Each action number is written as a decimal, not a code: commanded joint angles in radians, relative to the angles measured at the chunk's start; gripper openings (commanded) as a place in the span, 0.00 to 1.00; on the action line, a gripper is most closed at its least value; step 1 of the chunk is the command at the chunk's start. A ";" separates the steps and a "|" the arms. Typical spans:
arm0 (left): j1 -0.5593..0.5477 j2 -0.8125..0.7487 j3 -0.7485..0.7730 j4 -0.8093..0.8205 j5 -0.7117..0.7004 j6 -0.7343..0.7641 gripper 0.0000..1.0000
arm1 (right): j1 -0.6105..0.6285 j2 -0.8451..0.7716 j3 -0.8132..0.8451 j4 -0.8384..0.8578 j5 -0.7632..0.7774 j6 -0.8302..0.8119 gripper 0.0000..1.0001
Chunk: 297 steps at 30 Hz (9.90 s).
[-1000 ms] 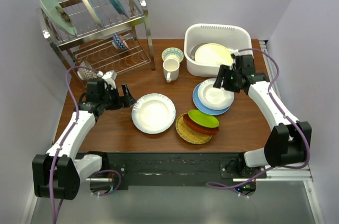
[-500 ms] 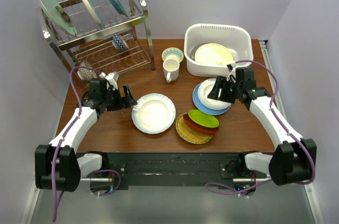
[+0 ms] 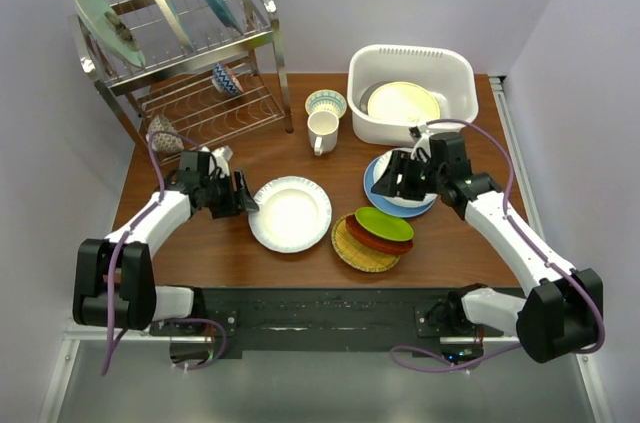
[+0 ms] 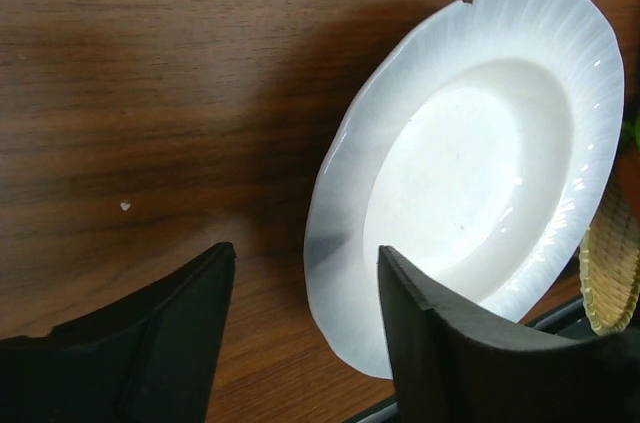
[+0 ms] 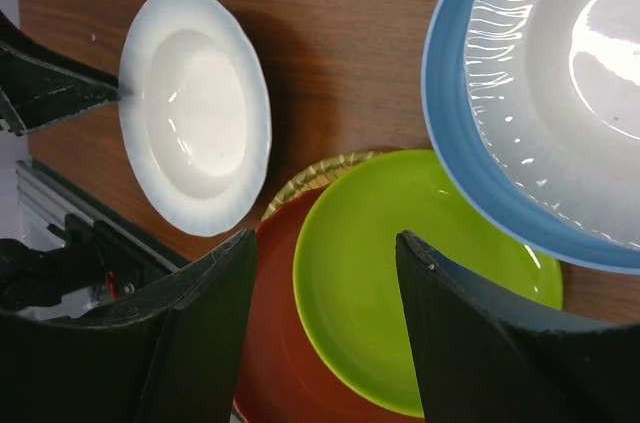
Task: Place the plates into the plastic bin on the countertop
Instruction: Pick up the plate at the center of the board, then place the plate in the plastic bin.
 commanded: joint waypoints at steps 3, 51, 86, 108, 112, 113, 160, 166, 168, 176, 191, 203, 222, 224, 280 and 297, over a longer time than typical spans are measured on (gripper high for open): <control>-0.006 0.011 0.025 0.011 0.079 0.010 0.52 | 0.062 -0.012 -0.056 0.128 -0.077 0.090 0.61; 0.106 -0.170 0.002 0.089 0.184 0.007 0.00 | 0.328 0.330 -0.085 0.479 -0.043 0.222 0.61; 0.122 0.106 0.025 0.012 0.099 0.021 0.00 | 0.365 0.484 -0.038 0.834 -0.087 0.366 0.52; 0.122 0.048 0.009 0.060 0.197 0.027 0.00 | 0.384 0.458 -0.183 1.257 -0.219 0.472 0.39; 0.120 0.042 0.002 0.077 0.233 0.027 0.00 | 0.389 0.491 -0.194 1.324 -0.216 0.506 0.38; 0.119 0.041 0.000 0.080 0.238 0.027 0.00 | 0.391 0.501 -0.202 1.343 -0.215 0.518 0.38; 0.070 -0.196 -0.012 0.124 0.227 0.032 0.95 | 0.412 0.283 -0.193 0.995 -0.037 0.377 0.00; 0.073 -0.191 -0.014 0.123 0.237 0.032 0.96 | 0.412 0.191 -0.148 0.814 0.040 0.284 0.00; 0.073 -0.183 -0.014 0.124 0.243 0.032 0.96 | 0.411 0.157 -0.136 0.753 0.058 0.265 0.00; 0.079 -0.191 -0.012 0.120 0.229 0.032 0.96 | 0.389 0.084 -0.113 0.662 0.091 0.207 0.00; 0.079 -0.176 -0.017 0.118 0.227 0.030 0.95 | 0.222 0.016 -0.082 0.586 0.000 0.176 0.00; 0.079 -0.156 -0.015 0.112 0.226 0.030 0.95 | 0.108 0.031 0.034 0.534 -0.089 0.142 0.00; 0.080 -0.142 -0.012 0.110 0.223 0.030 0.95 | -0.036 0.154 0.211 0.559 -0.215 0.203 0.00; 0.080 -0.140 -0.014 0.110 0.223 0.030 0.95 | -0.054 0.168 0.237 0.565 -0.228 0.210 0.00; 0.080 -0.107 -0.017 0.112 0.249 0.032 0.95 | -0.430 0.628 0.514 0.783 -0.229 0.553 0.00; 0.080 -0.093 -0.015 0.109 0.250 0.032 0.95 | -0.442 0.781 0.550 0.772 -0.232 0.547 0.00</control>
